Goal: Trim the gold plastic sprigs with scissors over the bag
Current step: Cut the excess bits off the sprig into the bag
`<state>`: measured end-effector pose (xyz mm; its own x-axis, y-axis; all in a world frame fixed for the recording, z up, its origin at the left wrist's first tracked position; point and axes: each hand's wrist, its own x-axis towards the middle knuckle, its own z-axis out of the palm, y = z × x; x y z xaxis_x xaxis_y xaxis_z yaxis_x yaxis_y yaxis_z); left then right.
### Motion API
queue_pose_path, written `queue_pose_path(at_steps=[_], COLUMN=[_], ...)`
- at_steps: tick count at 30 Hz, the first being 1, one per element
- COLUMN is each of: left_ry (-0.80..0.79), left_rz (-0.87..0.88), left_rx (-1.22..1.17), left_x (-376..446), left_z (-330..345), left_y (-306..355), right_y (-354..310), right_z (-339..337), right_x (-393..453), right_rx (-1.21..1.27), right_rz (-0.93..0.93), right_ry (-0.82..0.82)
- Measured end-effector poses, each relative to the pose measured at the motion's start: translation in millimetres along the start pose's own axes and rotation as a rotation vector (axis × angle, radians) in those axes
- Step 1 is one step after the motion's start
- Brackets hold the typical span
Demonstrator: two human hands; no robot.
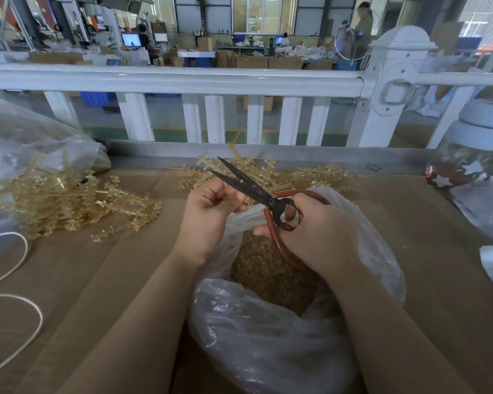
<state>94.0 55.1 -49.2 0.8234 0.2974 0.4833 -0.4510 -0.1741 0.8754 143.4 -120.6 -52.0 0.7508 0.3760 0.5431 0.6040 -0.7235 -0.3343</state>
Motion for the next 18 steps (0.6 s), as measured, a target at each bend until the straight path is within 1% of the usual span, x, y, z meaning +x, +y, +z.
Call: queue_pose_path(at_steps=[7,10,12,15,18], left_ry=[0.006,-0.005,-0.020,-0.021,-0.029], left_rz=[-0.019,-0.041,-0.083,-0.165,-0.188], left_rx=[-0.020,-0.069,-0.129,-0.256,-0.255], left_x=[-0.3,0.0,-0.2,-2.1,-3.9], left_z=[0.0,-0.9,-0.2,3.2,8.6], left_y=[1.9,3.6,4.2,4.9,6.4], right_y=[-0.5,0.2,1.0,-0.5,-1.6], right_z=[1.2,3.3,5.1,8.4,7.4], right_x=[1.4,1.1,0.5,1.0,3.3], right_rx=[-0.008,0.030,0.103,0.306,0.517], right_rz=[0.005,0.009,0.027,0.121,0.215], right_ry=[-0.007,-0.013,-0.031,-0.043,-0.071])
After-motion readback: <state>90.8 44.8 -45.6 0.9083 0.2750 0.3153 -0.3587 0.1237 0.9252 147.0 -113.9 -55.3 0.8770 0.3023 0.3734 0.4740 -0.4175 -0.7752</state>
